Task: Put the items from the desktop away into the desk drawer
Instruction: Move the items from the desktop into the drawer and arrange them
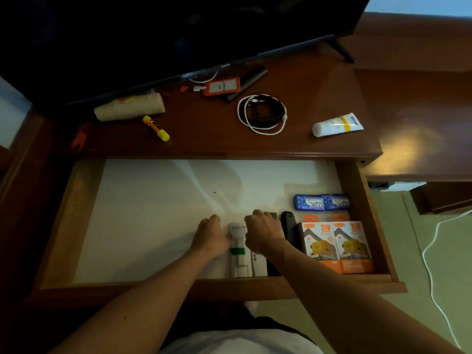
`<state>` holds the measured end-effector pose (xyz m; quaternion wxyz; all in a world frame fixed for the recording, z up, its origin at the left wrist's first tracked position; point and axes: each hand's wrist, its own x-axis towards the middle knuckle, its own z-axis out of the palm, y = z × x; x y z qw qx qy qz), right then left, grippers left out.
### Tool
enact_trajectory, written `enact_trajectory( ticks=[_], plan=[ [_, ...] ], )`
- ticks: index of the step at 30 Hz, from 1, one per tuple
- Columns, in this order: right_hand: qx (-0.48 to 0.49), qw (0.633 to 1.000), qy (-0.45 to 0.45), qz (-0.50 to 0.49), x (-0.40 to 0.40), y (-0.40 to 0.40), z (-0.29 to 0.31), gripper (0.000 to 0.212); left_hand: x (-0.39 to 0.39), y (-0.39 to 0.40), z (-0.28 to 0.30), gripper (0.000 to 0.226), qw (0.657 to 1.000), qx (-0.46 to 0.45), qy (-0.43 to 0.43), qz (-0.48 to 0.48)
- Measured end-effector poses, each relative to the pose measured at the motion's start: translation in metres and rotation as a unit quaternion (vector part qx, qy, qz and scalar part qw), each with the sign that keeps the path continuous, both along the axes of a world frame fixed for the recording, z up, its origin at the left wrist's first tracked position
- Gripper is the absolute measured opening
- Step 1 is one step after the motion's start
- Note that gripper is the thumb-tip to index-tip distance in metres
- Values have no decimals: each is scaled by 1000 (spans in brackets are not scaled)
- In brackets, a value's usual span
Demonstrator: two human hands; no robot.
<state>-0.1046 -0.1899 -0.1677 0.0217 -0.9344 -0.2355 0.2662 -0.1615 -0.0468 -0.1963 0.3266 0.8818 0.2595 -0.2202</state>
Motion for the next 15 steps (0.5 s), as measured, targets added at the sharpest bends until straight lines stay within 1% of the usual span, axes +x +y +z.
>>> enact_trajectory(
  ticks=[1, 3, 6, 8, 11, 15],
  plan=[
    [22, 1000, -19, -3, 4, 11, 7, 32, 5, 11, 8, 61, 1000, 11, -17, 11],
    [84, 995, -54, -21, 15, 38, 20, 34, 16, 37, 29, 53, 997, 40, -65, 31],
    [188, 976, -96, -49, 32, 84, 42, 37, 33, 77, 64, 40, 985, 82, -142, 58],
    [237, 963, -116, -47, 45, 117, 57, 33, 43, 107, 85, 36, 972, 114, -188, 78],
    [275, 952, -130, -42, 66, 165, 79, 23, 63, 151, 108, 34, 958, 145, -224, 105],
    [270, 952, -135, -45, 95, 213, 90, 21, 96, 198, 125, 37, 942, 179, -261, 112]
  ],
)
